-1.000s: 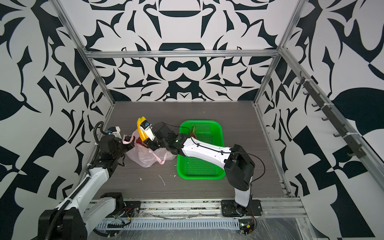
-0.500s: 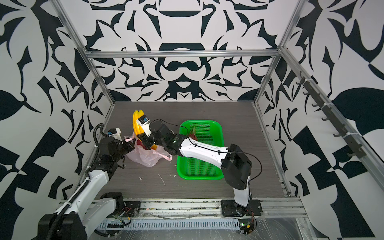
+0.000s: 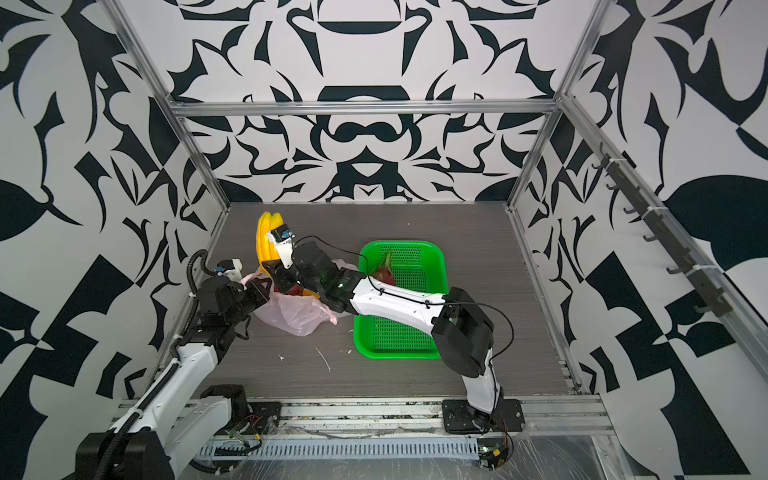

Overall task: Untie the knot of the plastic bag and take out the fruit
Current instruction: 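Lift the yellow bananas up out of the pink bag with the right gripper, then carry the bananas over the green basket with the right gripper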

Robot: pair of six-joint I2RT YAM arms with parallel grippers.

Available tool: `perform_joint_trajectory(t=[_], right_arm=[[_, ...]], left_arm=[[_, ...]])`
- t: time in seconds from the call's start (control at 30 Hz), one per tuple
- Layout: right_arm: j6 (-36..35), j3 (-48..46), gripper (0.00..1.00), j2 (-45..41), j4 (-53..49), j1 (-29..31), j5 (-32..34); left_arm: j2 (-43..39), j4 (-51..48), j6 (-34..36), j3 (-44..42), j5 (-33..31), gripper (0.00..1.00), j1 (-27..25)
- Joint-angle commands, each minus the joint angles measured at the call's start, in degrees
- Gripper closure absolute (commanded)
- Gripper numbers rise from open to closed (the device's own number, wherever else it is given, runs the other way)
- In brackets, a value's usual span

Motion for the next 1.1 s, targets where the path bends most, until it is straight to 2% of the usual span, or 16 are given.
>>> perform_joint_trajectory(t=[0.0, 0.7, 1.07], right_arm=[[1.4, 3.1, 0.80, -1.5, 6.1, 0.3, 1.3], [-2.5, 8.3, 0.80, -4.0, 1.1, 0.4, -0.2], [-8.0, 13.1, 0.81, -6.0, -5.7, 0.2, 3.6]], left_arm=[[-0.7, 0.1, -0.4, -1.1, -0.4, 1.00, 0.1], [-0.4, -1.4, 1.2, 0.6, -2.4, 1.00, 0.1], [-1.2, -2.2, 2.0, 0.7, -2.7, 1.00, 0.1]])
